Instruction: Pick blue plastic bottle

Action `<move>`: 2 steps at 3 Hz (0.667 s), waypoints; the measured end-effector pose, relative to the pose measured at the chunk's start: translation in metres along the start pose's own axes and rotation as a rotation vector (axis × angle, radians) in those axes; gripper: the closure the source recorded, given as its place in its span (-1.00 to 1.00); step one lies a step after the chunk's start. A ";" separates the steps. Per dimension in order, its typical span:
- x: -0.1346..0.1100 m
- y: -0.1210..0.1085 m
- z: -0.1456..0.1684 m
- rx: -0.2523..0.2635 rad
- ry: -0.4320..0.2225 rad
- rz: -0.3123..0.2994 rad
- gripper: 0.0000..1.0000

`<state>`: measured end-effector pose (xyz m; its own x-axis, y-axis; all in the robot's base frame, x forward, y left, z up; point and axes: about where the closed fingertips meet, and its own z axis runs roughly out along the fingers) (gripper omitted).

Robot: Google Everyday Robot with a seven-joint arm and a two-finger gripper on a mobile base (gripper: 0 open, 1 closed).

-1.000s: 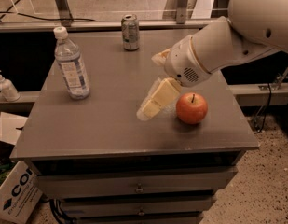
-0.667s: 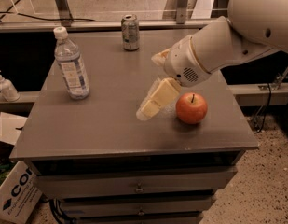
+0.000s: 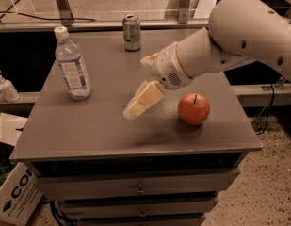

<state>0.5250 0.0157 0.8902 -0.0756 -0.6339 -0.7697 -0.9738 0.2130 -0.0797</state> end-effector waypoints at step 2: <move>-0.031 -0.045 0.077 -0.026 -0.176 0.050 -1.00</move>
Offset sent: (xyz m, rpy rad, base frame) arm 0.0992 0.1022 -0.0297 0.3046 0.0219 -0.0033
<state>0.5874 0.0835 0.8686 -0.0876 -0.4824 -0.8716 -0.9751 0.2203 -0.0239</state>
